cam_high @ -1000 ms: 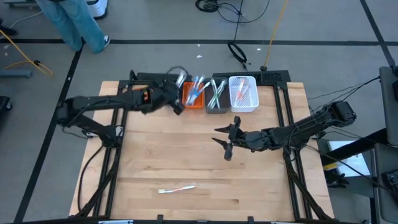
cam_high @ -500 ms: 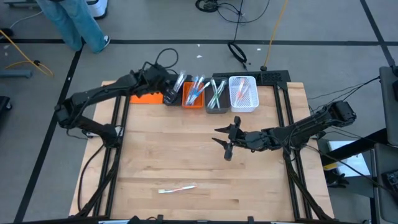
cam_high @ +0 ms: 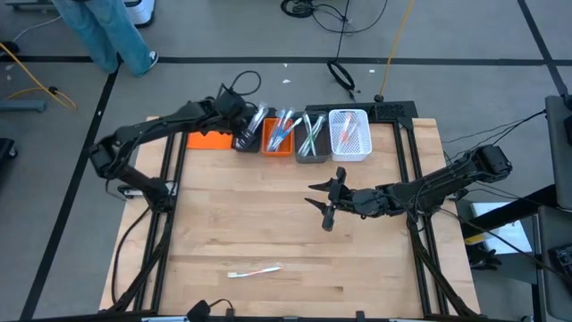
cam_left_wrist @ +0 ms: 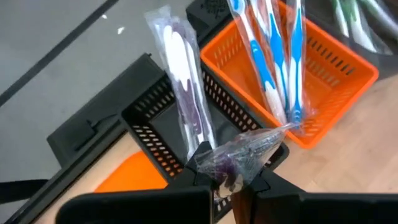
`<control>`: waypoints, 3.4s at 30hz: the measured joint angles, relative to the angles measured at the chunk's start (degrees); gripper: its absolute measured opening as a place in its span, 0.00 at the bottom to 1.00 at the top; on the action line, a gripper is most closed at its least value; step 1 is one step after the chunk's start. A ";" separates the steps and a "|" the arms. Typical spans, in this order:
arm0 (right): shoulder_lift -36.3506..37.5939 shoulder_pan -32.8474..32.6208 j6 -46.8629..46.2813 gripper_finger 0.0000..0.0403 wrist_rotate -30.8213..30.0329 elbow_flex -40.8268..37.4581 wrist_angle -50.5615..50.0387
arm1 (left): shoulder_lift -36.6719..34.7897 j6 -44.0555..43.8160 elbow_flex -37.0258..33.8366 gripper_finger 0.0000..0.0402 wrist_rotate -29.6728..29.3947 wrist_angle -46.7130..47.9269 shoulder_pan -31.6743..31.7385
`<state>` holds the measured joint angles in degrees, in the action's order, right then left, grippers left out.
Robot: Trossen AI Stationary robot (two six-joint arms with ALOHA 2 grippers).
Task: Pick & Place Toothbrushes
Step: Put the purple toothbrush into the black bin, then put the orange toothbrush into the white bin
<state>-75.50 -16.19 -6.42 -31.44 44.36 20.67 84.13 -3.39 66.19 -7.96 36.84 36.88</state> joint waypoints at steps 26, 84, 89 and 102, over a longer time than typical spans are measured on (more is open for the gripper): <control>0.00 0.07 -0.05 0.42 -0.01 -4.24 8.32 | 4.25 -0.90 0.00 0.44 0.21 -3.98 1.01; 0.00 0.07 0.04 0.42 0.22 -4.24 7.86 | 5.36 -44.93 -0.02 0.56 1.00 -4.37 -75.11; 0.00 0.09 0.04 0.42 0.22 -4.24 7.87 | 10.08 -47.54 -0.02 0.56 4.01 -5.86 -75.64; 0.00 0.07 0.07 0.42 0.22 -4.22 8.26 | 21.79 -46.65 -0.04 0.56 11.11 -10.98 -72.18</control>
<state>-75.50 -16.12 -6.35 -31.22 40.14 28.93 105.92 -50.04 66.15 3.16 25.86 -35.30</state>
